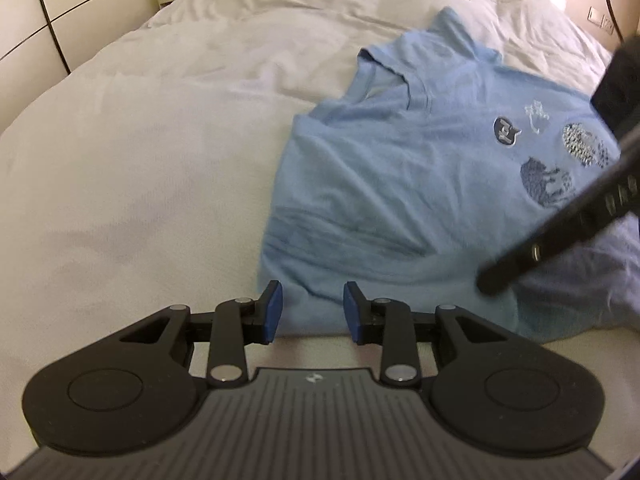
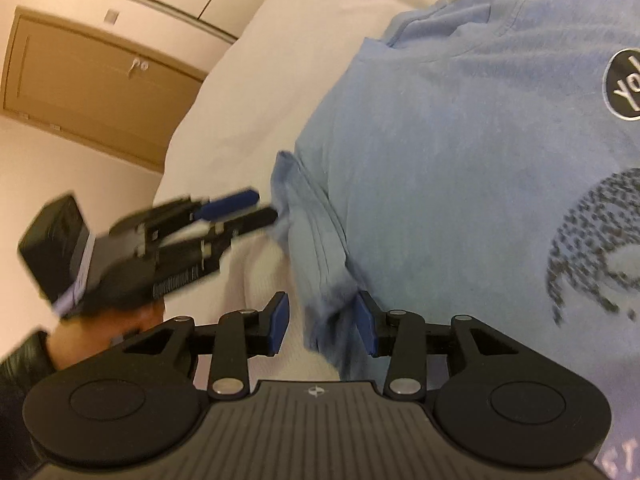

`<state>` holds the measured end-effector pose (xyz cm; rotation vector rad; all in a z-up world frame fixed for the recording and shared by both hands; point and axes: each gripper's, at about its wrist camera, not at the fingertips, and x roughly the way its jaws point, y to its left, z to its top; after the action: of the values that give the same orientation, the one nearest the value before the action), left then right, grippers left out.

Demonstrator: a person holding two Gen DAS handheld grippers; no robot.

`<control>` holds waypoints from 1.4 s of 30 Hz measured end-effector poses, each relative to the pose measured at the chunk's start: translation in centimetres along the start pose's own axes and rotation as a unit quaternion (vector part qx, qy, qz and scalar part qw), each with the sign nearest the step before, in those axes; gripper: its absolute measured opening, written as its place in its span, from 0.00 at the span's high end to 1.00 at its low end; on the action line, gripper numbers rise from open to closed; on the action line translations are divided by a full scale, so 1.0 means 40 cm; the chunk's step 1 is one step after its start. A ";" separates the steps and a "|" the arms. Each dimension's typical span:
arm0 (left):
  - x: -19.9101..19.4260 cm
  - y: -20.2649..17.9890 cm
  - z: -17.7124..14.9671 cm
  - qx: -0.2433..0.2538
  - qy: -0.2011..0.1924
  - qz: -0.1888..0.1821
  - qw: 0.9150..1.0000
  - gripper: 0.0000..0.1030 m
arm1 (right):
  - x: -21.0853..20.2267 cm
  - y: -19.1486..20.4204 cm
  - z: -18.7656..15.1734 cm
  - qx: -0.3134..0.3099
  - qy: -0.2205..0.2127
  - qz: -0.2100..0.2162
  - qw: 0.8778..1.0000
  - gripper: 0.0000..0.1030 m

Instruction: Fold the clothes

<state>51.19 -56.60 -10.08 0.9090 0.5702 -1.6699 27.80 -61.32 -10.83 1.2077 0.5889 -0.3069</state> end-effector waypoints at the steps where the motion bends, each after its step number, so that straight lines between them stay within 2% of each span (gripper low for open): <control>1: -0.001 -0.003 -0.003 0.000 0.000 0.001 1.000 0.73 | 0.006 -0.004 0.007 0.006 0.000 0.002 1.000 0.93; 5: -0.004 -0.032 -0.008 0.007 0.002 0.002 1.000 0.73 | -0.034 0.023 0.018 -0.038 -0.039 -0.028 0.998 0.93; 6: -0.005 -0.043 -0.007 0.011 0.002 0.001 1.000 0.73 | -0.033 0.021 0.015 -0.044 -0.036 -0.035 0.998 0.88; 10: 0.007 -0.081 -0.003 0.020 0.011 0.001 1.000 0.72 | -0.023 0.007 0.006 -0.056 -0.022 -0.067 0.996 0.82; 13: 0.025 -0.095 -0.004 0.004 0.031 0.021 0.999 0.72 | -0.031 0.012 0.000 -0.071 -0.023 -0.085 0.994 0.77; 15: 0.004 -0.111 -0.002 -0.002 0.022 0.026 0.999 0.72 | -0.043 0.026 -0.006 -0.090 -0.026 -0.096 0.991 0.73; 19: -0.049 -0.155 -0.003 -0.015 -0.003 0.036 0.999 0.67 | -0.075 0.061 -0.014 -0.126 -0.040 -0.090 0.987 0.73; 22: -0.010 -0.170 -0.015 -0.016 0.019 0.023 0.999 0.66 | -0.073 0.068 -0.025 -0.138 -0.024 -0.084 0.987 0.73; 25: 0.034 -0.174 -0.030 -0.009 0.044 0.030 0.999 0.66 | -0.105 0.069 -0.035 -0.135 -0.018 -0.095 0.986 0.73; 28: 0.001 -0.181 -0.024 -0.026 0.032 0.042 0.998 0.67 | -0.138 0.070 -0.044 -0.132 -0.012 -0.107 0.985 0.73; 32: -0.065 -0.209 -0.013 -0.063 0.023 0.043 0.997 0.66 | -0.181 0.072 -0.057 -0.129 -0.004 -0.121 0.984 0.66; 38: -0.105 -0.259 -0.016 -0.107 0.048 0.062 0.991 0.63 | -0.245 0.074 -0.076 -0.124 0.009 -0.144 0.982 0.63; 42: -0.117 -0.249 -0.012 -0.133 0.052 0.091 0.986 0.60 | -0.293 0.084 -0.067 -0.134 0.012 -0.148 0.980 0.61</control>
<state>42.34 -50.64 -7.39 0.8282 0.7400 -1.3511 19.34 -58.63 -2.06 0.8646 0.8072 -0.4486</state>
